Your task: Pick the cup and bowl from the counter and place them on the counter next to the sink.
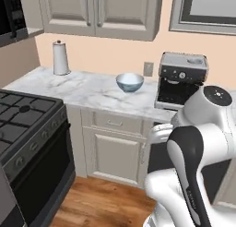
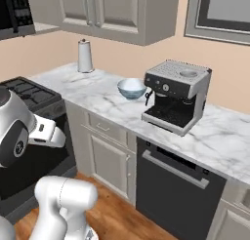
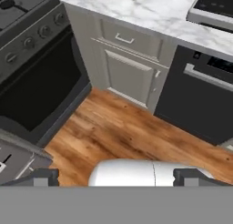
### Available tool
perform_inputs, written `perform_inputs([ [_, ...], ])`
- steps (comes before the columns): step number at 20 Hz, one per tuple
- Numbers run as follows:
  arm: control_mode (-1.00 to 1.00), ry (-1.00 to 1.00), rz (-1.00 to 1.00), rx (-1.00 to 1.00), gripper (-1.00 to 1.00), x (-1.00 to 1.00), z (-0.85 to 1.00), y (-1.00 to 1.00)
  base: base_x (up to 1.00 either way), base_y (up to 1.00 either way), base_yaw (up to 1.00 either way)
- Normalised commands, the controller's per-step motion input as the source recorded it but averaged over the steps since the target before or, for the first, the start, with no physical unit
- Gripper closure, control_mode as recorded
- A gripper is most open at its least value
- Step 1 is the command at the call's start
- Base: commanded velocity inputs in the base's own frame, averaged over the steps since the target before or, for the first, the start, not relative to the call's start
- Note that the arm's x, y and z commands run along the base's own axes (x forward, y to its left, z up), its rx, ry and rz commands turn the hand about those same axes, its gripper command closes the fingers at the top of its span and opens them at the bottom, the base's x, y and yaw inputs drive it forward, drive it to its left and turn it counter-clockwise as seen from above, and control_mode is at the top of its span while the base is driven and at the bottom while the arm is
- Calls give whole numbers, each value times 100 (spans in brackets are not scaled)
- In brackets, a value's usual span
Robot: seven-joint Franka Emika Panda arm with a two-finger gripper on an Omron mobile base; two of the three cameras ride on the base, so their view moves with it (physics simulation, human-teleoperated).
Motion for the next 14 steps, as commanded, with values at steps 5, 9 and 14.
perform_inputs([
  [5,100,0,0,0,-100,0,0,0,95,2,-15],
  [9,100,0,0,0,-100,0,0,0,78,12,-9],
  [14,100,0,0,0,-100,0,0,0,74,20,-5],
])
